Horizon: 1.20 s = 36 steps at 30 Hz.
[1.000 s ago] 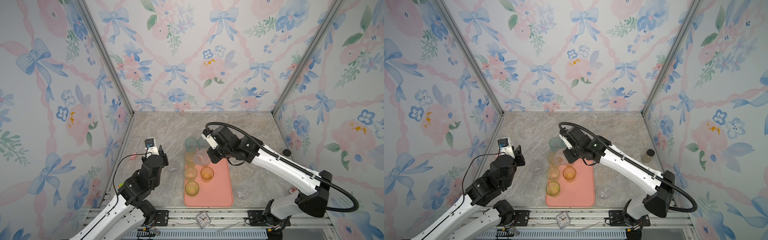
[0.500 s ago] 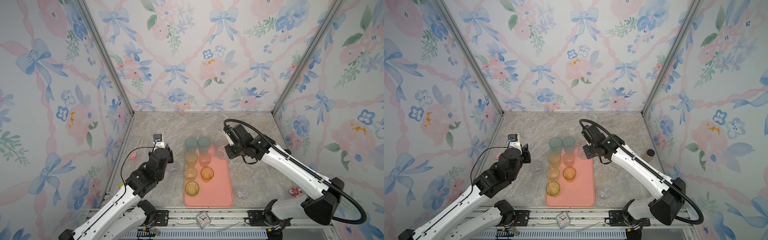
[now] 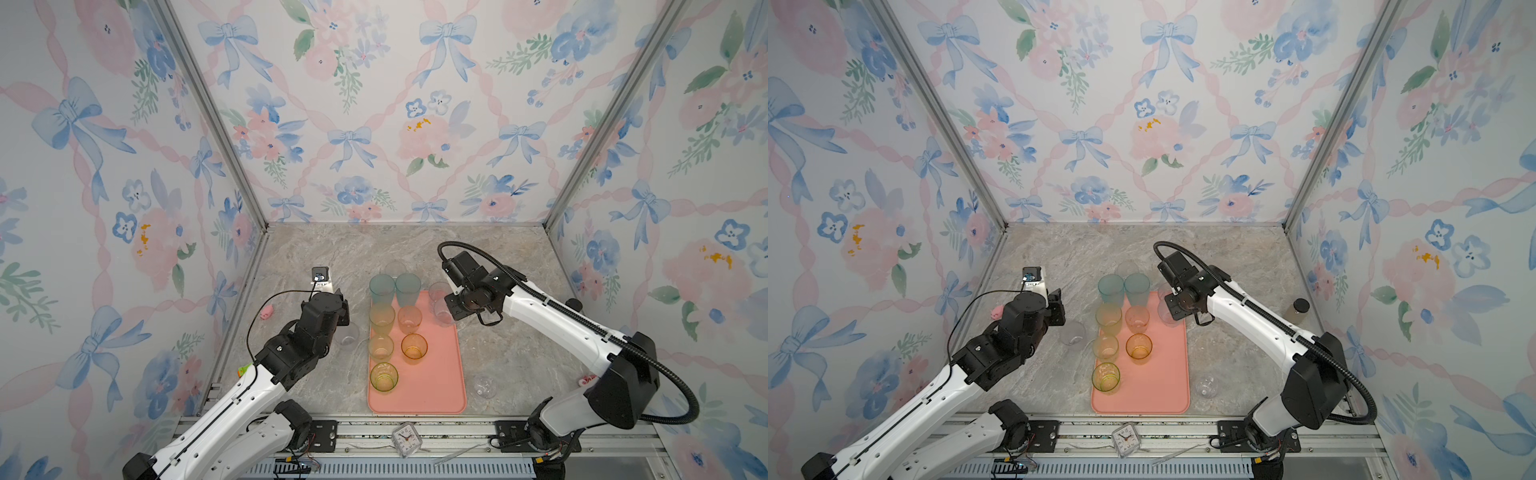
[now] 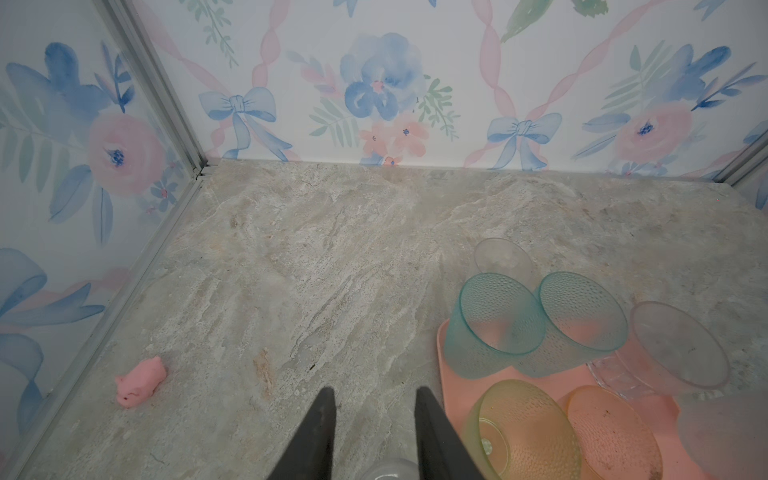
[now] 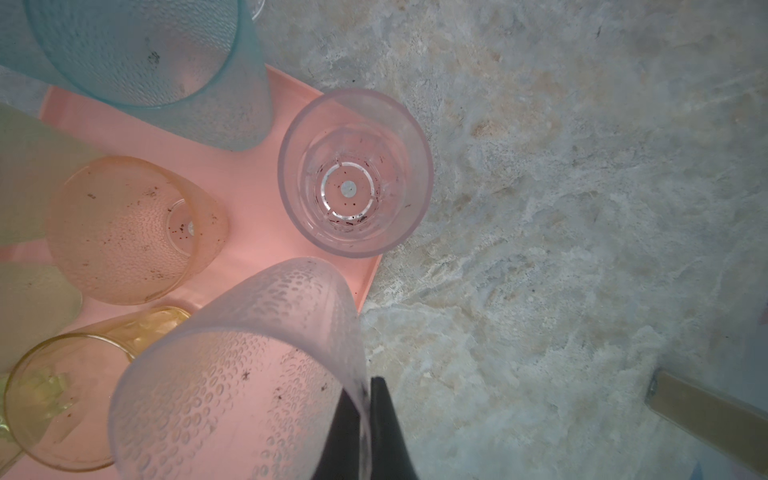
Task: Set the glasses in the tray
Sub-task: 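Carry the frosted cup over the tray with the right gripper while the left gripper advances, then lower the frosted cup onto the tray beside the pink cup and open the right gripper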
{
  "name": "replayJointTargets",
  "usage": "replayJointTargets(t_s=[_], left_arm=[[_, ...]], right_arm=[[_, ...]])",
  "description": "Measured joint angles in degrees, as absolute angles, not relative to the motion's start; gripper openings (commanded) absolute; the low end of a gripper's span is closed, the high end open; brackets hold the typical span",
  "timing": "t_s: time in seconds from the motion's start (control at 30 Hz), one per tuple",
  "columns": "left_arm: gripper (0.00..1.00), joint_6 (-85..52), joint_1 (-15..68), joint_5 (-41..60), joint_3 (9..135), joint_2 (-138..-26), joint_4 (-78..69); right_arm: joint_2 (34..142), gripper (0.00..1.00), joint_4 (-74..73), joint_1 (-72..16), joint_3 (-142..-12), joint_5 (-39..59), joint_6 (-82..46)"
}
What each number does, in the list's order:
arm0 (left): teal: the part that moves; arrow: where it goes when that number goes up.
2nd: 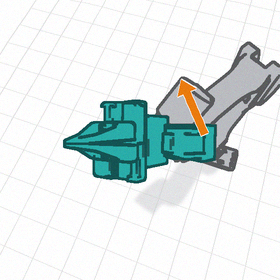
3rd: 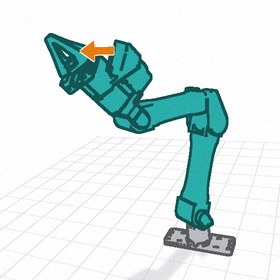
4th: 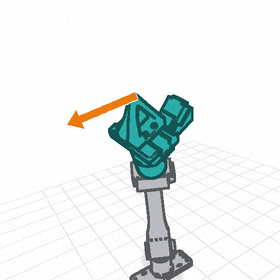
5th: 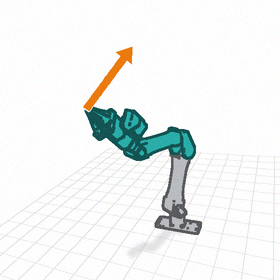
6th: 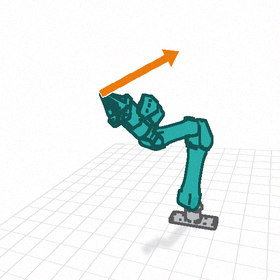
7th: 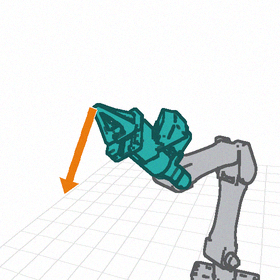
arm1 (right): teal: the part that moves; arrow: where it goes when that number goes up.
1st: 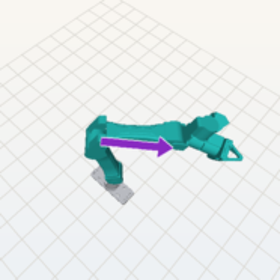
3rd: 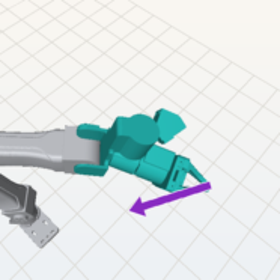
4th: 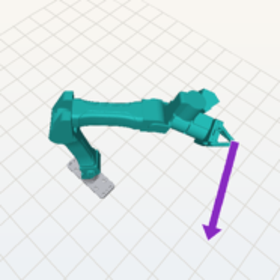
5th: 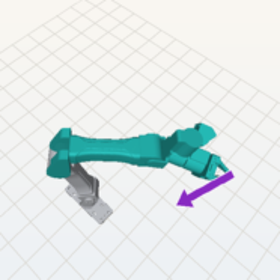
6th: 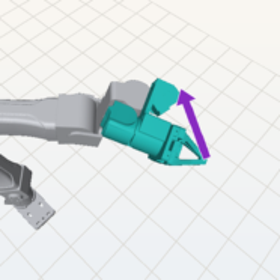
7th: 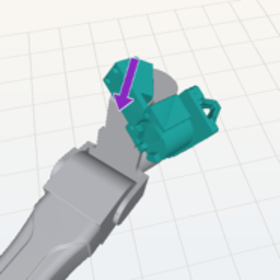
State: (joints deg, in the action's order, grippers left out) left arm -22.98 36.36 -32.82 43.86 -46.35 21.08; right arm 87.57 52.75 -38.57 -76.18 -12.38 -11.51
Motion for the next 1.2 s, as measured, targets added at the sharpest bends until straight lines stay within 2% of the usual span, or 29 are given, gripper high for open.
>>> replayJointTargets(t_s=[1.2], left_arm=[[0.36, -22.9, 32.8, -27.1, 44.5, -49.9, 21.1]], right_arm=[[96.7, 0.04, 48.3, -34.5, -74.8, -6.3, -11.3]])
